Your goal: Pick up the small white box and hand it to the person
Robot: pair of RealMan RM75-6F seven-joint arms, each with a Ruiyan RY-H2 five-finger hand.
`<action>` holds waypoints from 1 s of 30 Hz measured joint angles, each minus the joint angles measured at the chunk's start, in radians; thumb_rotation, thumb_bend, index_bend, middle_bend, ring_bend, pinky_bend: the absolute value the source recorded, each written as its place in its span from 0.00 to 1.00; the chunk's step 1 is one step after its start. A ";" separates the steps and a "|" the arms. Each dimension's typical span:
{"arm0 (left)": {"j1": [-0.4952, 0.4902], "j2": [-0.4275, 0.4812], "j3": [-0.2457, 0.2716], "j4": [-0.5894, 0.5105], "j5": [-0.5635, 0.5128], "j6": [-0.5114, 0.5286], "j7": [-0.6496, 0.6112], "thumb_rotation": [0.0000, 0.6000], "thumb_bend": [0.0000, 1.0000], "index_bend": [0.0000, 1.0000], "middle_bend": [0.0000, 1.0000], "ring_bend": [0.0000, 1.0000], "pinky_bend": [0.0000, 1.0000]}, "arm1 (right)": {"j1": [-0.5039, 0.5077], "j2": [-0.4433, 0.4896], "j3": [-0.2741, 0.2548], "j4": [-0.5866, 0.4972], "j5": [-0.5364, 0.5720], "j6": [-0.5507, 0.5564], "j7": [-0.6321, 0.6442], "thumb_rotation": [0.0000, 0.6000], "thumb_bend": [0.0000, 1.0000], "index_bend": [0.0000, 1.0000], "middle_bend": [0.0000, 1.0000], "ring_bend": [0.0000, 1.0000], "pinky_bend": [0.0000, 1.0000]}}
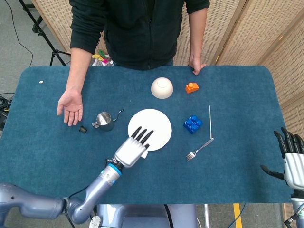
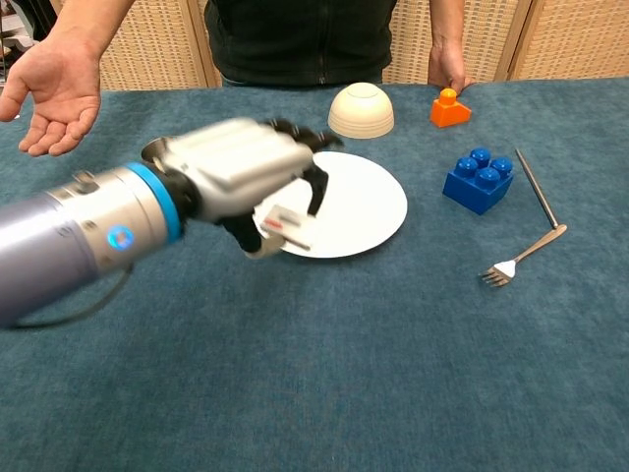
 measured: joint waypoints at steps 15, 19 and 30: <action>0.188 0.415 0.066 -0.063 0.314 0.247 -0.292 1.00 0.45 0.69 0.00 0.00 0.00 | -0.003 0.006 -0.008 -0.013 -0.017 0.005 0.006 1.00 0.00 0.00 0.00 0.00 0.00; 0.247 0.461 0.069 -0.023 0.291 0.265 -0.398 1.00 0.44 0.69 0.00 0.00 0.00 | -0.002 0.004 -0.011 -0.016 -0.021 0.004 0.001 1.00 0.00 0.00 0.00 0.00 0.00; 0.297 0.456 0.018 0.207 0.170 0.180 -0.596 1.00 0.44 0.69 0.00 0.00 0.00 | 0.002 -0.004 -0.018 -0.020 -0.024 -0.005 -0.021 1.00 0.00 0.00 0.00 0.00 0.00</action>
